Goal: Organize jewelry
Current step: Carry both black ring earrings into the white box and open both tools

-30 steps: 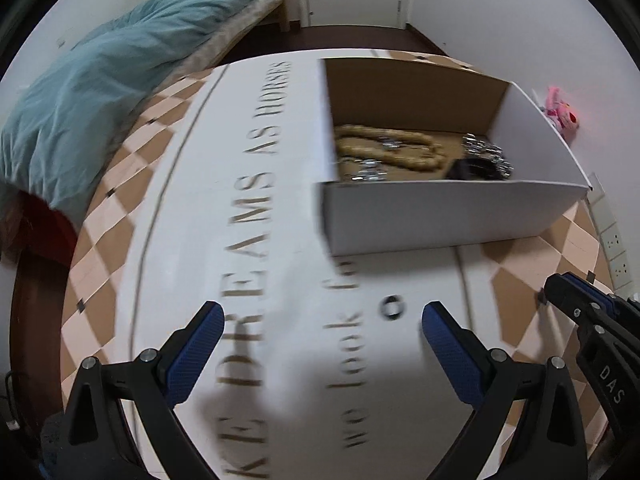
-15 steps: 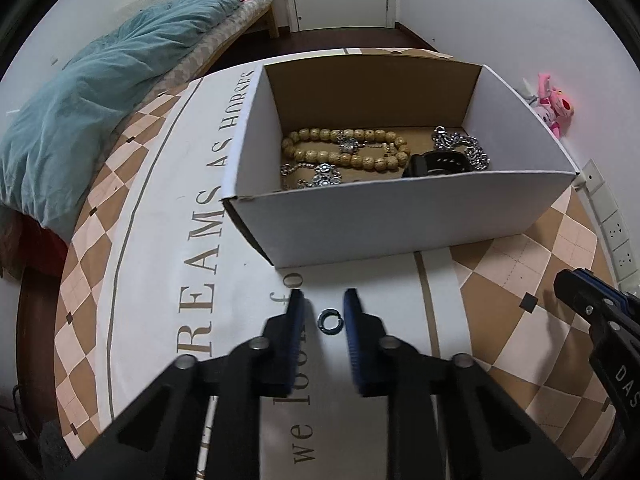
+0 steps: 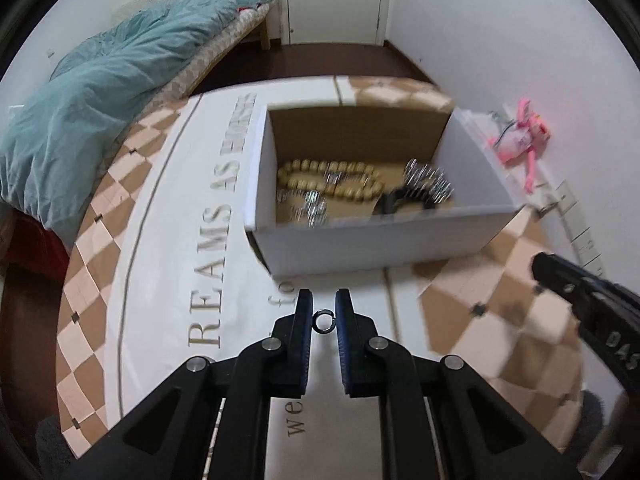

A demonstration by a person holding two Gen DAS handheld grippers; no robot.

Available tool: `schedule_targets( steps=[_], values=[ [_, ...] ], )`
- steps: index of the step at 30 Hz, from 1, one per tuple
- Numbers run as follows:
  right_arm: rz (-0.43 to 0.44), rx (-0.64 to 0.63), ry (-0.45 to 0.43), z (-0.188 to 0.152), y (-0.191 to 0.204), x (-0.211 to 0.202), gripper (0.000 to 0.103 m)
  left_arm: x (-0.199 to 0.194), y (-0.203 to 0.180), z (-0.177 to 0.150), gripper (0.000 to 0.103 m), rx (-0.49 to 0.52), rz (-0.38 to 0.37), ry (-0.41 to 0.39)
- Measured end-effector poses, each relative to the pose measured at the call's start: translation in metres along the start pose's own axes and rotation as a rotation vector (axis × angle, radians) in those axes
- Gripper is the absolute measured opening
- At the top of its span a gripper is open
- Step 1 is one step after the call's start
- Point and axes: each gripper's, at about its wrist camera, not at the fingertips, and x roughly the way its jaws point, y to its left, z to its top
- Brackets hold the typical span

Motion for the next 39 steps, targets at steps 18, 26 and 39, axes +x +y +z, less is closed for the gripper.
schedule_targets(
  steps=[18, 26, 39],
  values=[
    [0.223, -0.055, 0.184, 0.133, 0.044, 0.053, 0.013, 0.028, 0.026, 0.131, 0.01, -0.067, -0.104, 0.105],
    [0.215, -0.008, 0.285, 0.142, 0.036, 0.08, 0.027, 0.024, 0.033, 0.143, 0.079, -0.081, -0.054, 0.09],
    [-0.025, -0.117, 0.161, 0.142, 0.031, 0.045, 0.087, 0.014, 0.04, 0.127, 0.101, -0.03, 0.118, 0.054]
  ],
)
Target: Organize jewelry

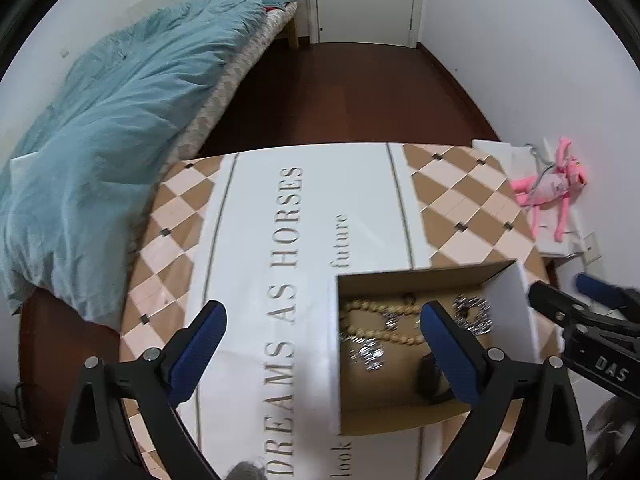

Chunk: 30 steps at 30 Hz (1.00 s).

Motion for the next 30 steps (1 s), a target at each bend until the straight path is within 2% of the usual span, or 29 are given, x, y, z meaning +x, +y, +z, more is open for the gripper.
schedule_targets(
  steps=[6, 16, 25, 30],
  values=[
    [-0.102, -0.027, 0.012, -0.022, -0.001, 0.003, 0.1, 0.004, 0.002, -0.022, 0.102, 0.005, 0.046, 0.005],
    [-0.134, -0.023, 0.01, -0.048, 0.002, -0.002, 0.1, -0.005, 0.002, -0.036, 0.102, -0.027, 0.032, 0.004],
    [-0.131, -0.011, -0.078, -0.066, 0.004, -0.058, 0.1, -0.055, 0.005, -0.053, 0.102, -0.042, -0.003, -0.061],
    [-0.133, -0.014, -0.15, -0.084, 0.008, -0.106, 0.1, -0.105, 0.006, -0.067, 0.102, -0.05, 0.0, -0.125]
  ],
)
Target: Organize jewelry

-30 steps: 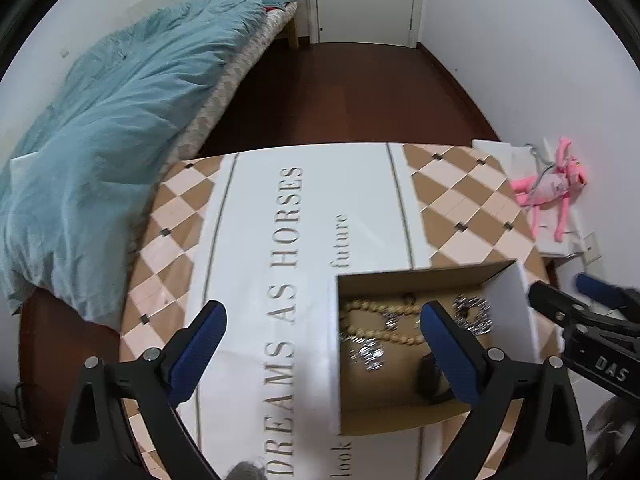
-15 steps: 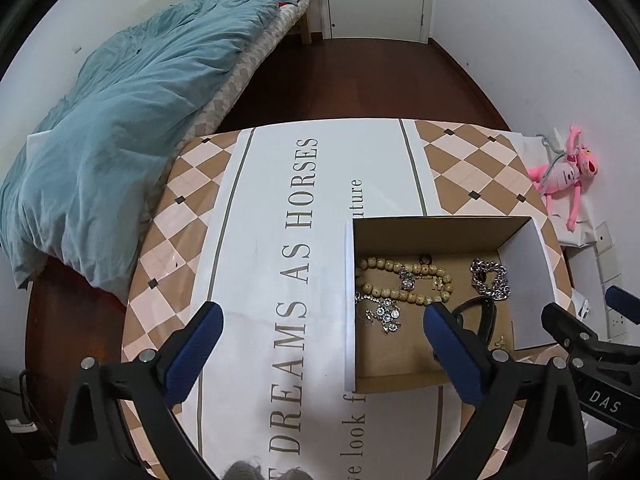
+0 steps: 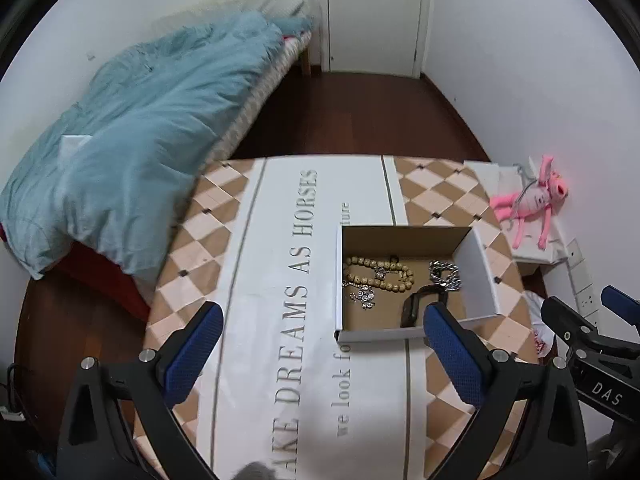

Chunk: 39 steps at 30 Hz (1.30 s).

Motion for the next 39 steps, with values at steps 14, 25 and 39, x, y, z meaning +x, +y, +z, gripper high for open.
schedule_targets(
  steps=[14, 25, 39],
  values=[
    [-0.032, -0.004, -0.227, -0.022, -0.001, -0.148, 0.103, -0.125, 0.01, -0.008, 0.102, -0.004, -0.012, -0.181],
    [-0.024, -0.007, -0.269, -0.032, -0.003, -0.198, 0.103, -0.152, 0.013, -0.017, 0.102, -0.007, -0.024, -0.172],
    [-0.037, -0.001, -0.217, -0.006, -0.007, -0.175, 0.103, -0.128, 0.004, 0.001, 0.102, 0.004, 0.001, -0.092]
  ],
)
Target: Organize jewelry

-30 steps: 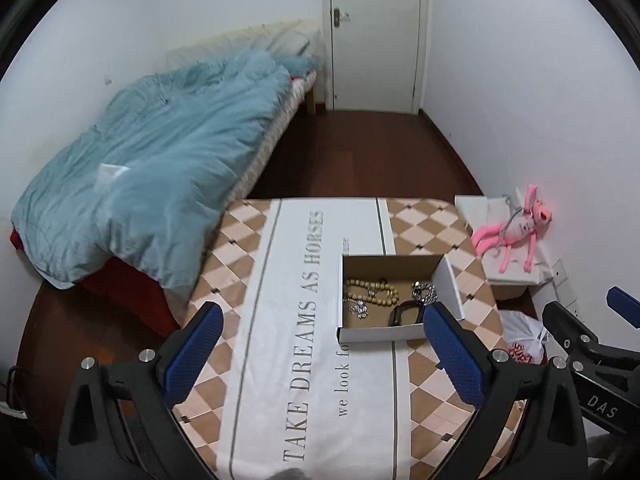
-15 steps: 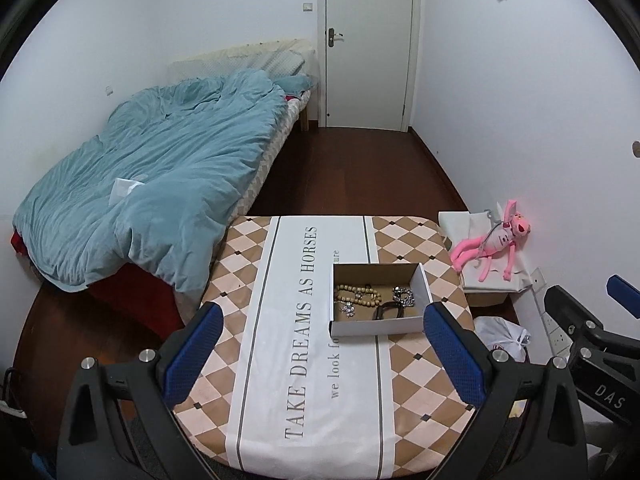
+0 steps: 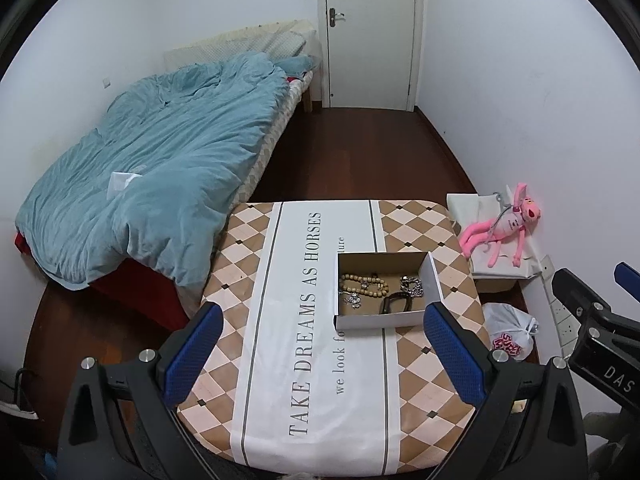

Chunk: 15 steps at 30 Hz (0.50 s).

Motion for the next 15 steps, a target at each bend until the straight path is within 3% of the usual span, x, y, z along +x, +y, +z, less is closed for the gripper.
schedule_targets(
  steps=[15],
  values=[
    [0.004, -0.028, 0.085, 0.012, 0.005, 0.044, 0.103, 0.03, -0.007, 0.01, 0.102, 0.01, 0.007, 0.088]
  ],
)
